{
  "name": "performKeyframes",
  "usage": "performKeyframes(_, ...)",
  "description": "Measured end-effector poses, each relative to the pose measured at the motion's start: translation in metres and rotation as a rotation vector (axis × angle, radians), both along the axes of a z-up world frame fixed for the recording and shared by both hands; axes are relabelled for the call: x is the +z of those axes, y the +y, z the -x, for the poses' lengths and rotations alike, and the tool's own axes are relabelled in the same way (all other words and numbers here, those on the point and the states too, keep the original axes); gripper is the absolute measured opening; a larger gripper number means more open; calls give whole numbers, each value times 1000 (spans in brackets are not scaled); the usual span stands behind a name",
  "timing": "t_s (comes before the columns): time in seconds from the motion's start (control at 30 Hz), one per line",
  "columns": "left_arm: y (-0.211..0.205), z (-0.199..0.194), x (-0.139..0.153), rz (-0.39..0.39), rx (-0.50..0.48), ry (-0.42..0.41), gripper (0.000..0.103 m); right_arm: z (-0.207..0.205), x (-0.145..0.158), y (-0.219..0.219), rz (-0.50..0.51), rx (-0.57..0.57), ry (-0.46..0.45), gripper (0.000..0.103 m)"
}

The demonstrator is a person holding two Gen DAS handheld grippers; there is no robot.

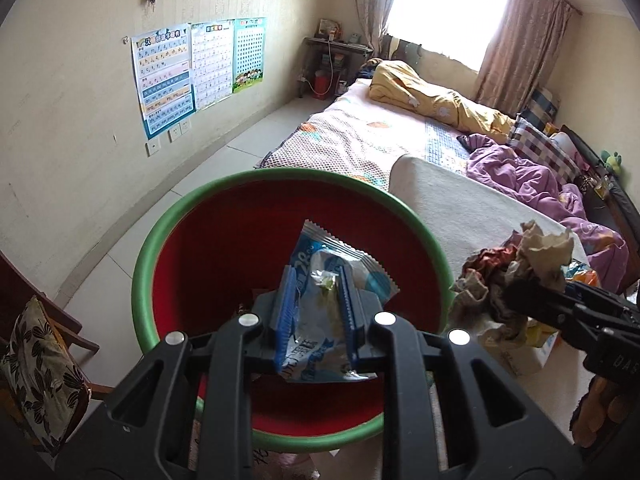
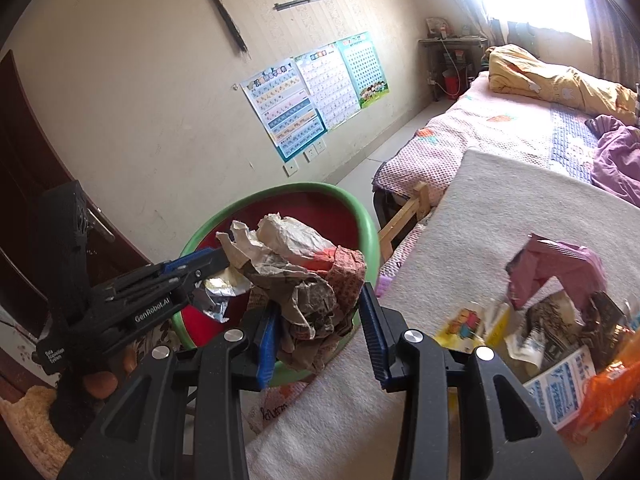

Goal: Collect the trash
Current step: 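Carry both items over the red bucket and open both tools to drop them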

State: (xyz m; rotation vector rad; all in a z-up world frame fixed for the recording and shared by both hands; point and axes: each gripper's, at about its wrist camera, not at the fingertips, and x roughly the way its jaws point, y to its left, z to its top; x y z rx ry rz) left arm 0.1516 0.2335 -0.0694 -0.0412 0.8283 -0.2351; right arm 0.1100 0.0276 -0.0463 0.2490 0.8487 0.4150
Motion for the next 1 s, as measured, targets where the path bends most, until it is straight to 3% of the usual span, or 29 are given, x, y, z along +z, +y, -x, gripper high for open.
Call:
performKeyframes(0.8,10,-8,-19,-37,24,38,22,-29,-15,32,28,80,24,40)
performKeyframes(0.83,10,-8,-19,-39,26,40,23,-29,-15,32,25,82,24,43)
performKeyframes(0.93,11,-5,-17,-43,47,28,47,-29,-12,31,16,83,12,58)
performKeyframes(1.0,11,-3,-14,-43,61,14,53,-29,-11,31,10,82,1,63)
